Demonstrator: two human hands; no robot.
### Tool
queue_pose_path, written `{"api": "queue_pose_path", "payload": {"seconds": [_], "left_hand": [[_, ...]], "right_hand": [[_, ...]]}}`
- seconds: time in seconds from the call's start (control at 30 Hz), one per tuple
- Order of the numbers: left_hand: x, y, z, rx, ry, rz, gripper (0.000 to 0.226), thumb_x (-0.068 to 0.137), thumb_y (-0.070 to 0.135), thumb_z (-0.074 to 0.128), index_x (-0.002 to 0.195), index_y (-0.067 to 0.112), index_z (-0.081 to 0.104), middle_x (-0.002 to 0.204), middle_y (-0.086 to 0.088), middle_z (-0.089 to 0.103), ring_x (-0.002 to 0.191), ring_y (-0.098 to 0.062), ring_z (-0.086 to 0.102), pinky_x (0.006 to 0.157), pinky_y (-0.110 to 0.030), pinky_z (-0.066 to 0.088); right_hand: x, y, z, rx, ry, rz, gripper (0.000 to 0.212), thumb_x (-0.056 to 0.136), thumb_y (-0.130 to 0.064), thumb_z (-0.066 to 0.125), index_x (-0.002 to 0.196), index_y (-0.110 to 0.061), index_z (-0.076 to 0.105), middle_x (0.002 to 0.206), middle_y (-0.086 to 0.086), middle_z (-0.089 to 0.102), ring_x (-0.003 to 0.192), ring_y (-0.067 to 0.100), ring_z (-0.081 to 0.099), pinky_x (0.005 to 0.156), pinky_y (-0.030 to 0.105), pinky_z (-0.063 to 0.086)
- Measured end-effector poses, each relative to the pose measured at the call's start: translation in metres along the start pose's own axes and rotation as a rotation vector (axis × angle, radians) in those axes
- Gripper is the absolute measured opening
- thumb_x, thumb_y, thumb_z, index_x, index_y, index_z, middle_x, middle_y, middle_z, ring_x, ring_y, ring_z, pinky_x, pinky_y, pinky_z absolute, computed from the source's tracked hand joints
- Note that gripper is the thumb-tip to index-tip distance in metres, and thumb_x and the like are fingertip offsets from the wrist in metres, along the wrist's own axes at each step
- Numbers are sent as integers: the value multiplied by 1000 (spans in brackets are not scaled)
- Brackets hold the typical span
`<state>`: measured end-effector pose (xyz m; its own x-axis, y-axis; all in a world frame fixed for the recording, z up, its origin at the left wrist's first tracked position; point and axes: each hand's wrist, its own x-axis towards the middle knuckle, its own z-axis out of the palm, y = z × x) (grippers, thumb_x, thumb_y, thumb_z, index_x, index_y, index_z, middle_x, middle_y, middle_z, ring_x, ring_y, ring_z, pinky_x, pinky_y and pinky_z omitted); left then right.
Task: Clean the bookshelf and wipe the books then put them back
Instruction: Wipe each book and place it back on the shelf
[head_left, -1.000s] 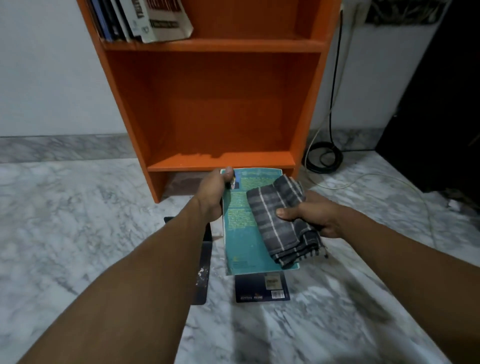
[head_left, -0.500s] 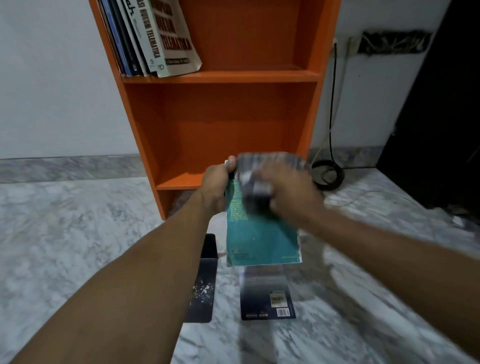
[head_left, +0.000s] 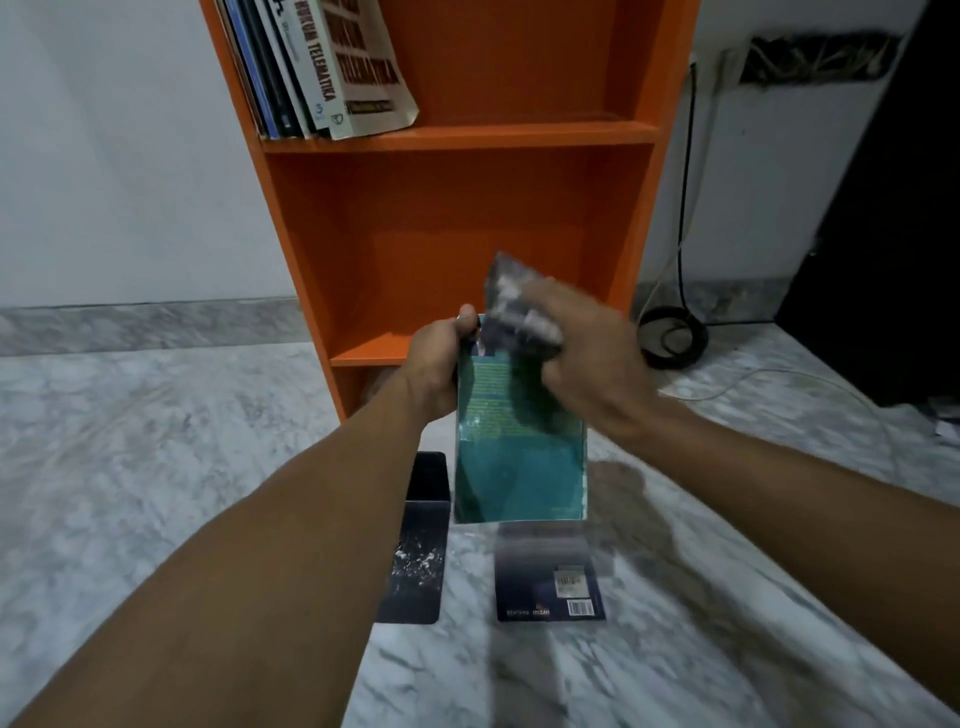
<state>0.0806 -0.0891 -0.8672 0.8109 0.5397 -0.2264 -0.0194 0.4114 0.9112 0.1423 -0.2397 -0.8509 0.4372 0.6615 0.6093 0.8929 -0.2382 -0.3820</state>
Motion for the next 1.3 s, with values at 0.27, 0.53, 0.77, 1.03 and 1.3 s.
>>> {"api": "queue_pose_path", "payload": {"seconds": [0.27, 0.53, 0.77, 1.03, 1.3], "left_hand": [[8, -2, -14, 395, 284, 190, 40, 102, 24, 41, 64, 14, 48, 71, -6, 57, 69, -22, 54, 69, -38, 44], [6, -12, -11, 585, 548, 312, 52, 107, 41, 22, 75, 12, 51, 76, -5, 55, 70, -17, 53, 60, -28, 39], [1, 7, -33, 349, 722, 357, 50, 106, 44, 22, 73, 19, 49, 74, 1, 55, 69, -14, 56, 63, -26, 44], [4, 3, -4, 232, 592, 292, 51, 105, 46, 24, 73, 16, 48, 70, -1, 54, 68, -17, 56, 65, -31, 42], [-21, 11, 60, 156, 15, 236, 61, 98, 62, 29, 132, 17, 51, 129, -10, 56, 120, -31, 54, 101, -44, 43]], "right_hand": [[-124, 16, 8, -21, -473, -521, 12, 76, -33, 64, 88, -32, 65, 92, -10, 69, 79, 12, 66, 60, 22, 53], [-10, 24, -13, 65, 54, -146, 46, 65, 5, 67, 105, -18, 67, 120, 2, 65, 112, 14, 57, 93, 34, 52], [-140, 60, -2, 83, -490, -218, 50, 60, -1, 61, 98, -34, 59, 97, -17, 67, 84, 1, 65, 68, 21, 55], [-53, 9, -16, 791, -103, 433, 17, 91, -19, 65, 107, -22, 61, 95, -8, 69, 87, 4, 65, 73, 21, 51], [-55, 0, 22, 383, -80, 311, 36, 80, -16, 67, 104, -30, 44, 87, -7, 59, 76, 15, 57, 59, 33, 44]]}}
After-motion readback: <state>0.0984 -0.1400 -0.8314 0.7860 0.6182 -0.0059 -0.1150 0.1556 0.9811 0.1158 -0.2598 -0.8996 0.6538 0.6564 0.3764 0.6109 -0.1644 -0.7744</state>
